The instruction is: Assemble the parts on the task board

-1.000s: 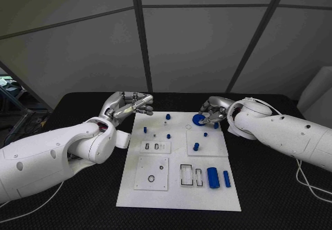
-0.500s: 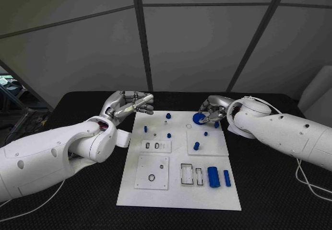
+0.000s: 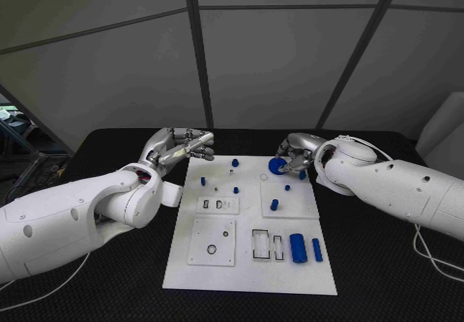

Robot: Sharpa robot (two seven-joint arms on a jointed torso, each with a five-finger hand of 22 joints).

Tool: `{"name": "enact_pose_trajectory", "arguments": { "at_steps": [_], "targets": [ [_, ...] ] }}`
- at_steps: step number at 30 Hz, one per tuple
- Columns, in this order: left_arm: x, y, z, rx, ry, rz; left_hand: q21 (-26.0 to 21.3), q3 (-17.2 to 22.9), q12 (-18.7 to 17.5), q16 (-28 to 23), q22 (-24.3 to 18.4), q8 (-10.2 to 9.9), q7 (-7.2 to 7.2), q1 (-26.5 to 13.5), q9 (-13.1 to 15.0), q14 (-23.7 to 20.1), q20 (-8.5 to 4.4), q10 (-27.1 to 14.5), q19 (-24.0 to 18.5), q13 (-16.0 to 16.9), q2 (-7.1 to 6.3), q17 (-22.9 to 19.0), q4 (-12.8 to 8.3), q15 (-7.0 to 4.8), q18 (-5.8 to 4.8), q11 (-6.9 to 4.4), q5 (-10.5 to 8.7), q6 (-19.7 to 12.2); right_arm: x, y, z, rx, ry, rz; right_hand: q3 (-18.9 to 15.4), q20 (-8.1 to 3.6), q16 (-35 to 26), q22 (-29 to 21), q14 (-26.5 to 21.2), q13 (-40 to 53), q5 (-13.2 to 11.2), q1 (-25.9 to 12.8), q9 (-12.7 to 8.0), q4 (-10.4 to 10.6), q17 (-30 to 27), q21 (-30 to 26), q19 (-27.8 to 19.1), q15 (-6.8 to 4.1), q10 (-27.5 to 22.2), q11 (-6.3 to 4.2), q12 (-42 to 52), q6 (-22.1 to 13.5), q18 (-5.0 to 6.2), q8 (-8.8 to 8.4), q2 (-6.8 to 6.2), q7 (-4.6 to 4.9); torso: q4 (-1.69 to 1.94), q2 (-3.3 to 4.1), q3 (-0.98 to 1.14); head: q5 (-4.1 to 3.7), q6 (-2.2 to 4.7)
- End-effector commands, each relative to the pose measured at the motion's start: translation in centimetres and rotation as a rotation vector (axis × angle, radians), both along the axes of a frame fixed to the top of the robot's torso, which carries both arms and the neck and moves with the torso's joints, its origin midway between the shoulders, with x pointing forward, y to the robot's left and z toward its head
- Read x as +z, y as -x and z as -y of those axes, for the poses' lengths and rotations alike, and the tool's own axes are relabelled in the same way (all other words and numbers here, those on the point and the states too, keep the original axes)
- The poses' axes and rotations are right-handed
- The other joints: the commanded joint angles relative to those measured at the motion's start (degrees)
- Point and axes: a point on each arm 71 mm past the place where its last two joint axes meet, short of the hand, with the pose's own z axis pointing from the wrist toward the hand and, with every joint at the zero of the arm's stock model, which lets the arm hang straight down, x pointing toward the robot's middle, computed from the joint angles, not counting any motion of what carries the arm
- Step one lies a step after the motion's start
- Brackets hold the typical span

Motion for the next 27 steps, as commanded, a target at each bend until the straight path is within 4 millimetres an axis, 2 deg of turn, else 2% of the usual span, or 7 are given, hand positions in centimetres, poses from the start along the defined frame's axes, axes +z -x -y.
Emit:
{"name": "enact_pose_trajectory", "arguments": {
  "at_steps": [1,5,11,17,24,27],
  "targets": [
    [0.1,0.0,0.1,-0.013,0.005,0.002,0.39,0.06,-0.16,-0.24,0.08,-0.37,0.28,0.09,-0.05,-0.47,0.14,-0.21,-0.34,-0.06,0.36,0.07,-0.24,-0.11,-0.86,-0.12,-0.05,0.00,0.6,0.2,-0.1,0.010,-0.015,0.073,0.99,-0.10,0.29,3.58,4.30,1.03,1.10,-1.11,0.28,0.09,6.74,0.18,0.34,-0.52,0.40,0.09,0.21,2.73,-0.94,0.04,0.72,-1.25,0.08,-0.03,-0.01,0.06,0.03],
    [0.1,0.1,0.0,-0.012,0.005,0.001,0.44,0.13,-0.11,-0.21,0.10,-0.37,0.24,0.23,-0.03,-0.51,0.15,-0.18,-0.38,-0.05,0.54,0.17,-0.35,-0.12,-0.84,-0.15,-0.03,0.05,1.2,0.9,-0.3,0.015,-0.038,0.104,1.85,-0.14,0.25,3.71,4.29,0.96,1.59,-2.13,0.07,0.07,6.69,0.25,0.40,-0.52,0.34,0.11,0.05,2.80,-0.97,-0.42,0.24,-1.20,0.00,-0.04,-0.09,0.28,0.36],
    [0.1,0.1,-0.1,-0.008,0.003,0.001,0.44,0.15,-0.11,-0.21,0.10,-0.37,0.24,0.25,-0.03,-0.52,0.15,-0.18,-0.39,-0.05,0.57,0.18,-0.37,-0.12,-0.84,-0.16,-0.03,0.06,2.0,2.2,-1.8,0.050,-0.046,0.133,2.25,-0.14,0.26,3.86,4.29,0.90,1.56,-2.82,-0.05,0.07,6.71,0.32,0.48,-0.51,0.29,0.13,-0.07,2.89,-1.00,-0.68,-0.22,-1.18,-0.07,-0.06,-0.04,0.60,0.48],
    [0.1,0.0,-0.3,-0.005,0.001,0.001,0.45,0.17,-0.10,-0.20,0.11,-0.38,0.23,0.29,-0.02,-0.54,0.15,-0.17,-0.40,-0.05,0.62,0.20,-0.40,-0.13,-0.83,-0.16,-0.02,0.07,2.7,3.5,-4.6,0.113,-0.032,0.186,2.73,-0.13,0.28,4.04,4.30,0.98,1.12,-3.22,-0.15,-0.09,6.76,0.40,0.59,-0.50,0.36,0.12,-0.05,2.97,-1.03,-0.93,-0.60,-1.19,0.13,0.01,-0.03,0.72,0.53],
    [0.1,0.0,-0.3,-0.004,0.001,0.001,0.48,0.22,-0.08,-0.19,0.12,-0.38,0.21,0.40,-0.02,-0.57,0.15,-0.16,-0.44,-0.05,0.71,0.26,-0.48,-0.13,-0.83,-0.17,-0.02,0.09,2.9,3.7,-7.9,0.166,-0.018,0.226,2.96,-0.13,0.31,4.40,4.31,1.03,0.93,-3.37,-0.19,-0.12,6.82,0.56,0.84,-0.50,0.40,0.12,-0.04,3.01,-1.11,-1.02,-0.65,-1.18,0.09,0.02,-0.06,0.96,0.59],
    [0.1,0.0,-0.3,-0.004,0.000,-0.002,0.48,0.22,-0.08,-0.19,0.12,-0.38,0.21,0.40,-0.02,-0.57,0.15,-0.16,-0.44,-0.05,0.71,0.26,-0.48,-0.13,-0.83,-0.17,-0.02,0.09,2.9,3.7,-9.2,0.183,-0.018,0.232,2.96,-0.13,0.31,4.40,4.31,1.03,0.93,-3.37,-0.19,-0.12,6.82,0.56,0.84,-0.50,0.40,0.12,-0.04,3.01,-1.11,-1.02,-0.65,-1.18,0.23,0.11,-0.07,1.15,0.57]
  ]
}}
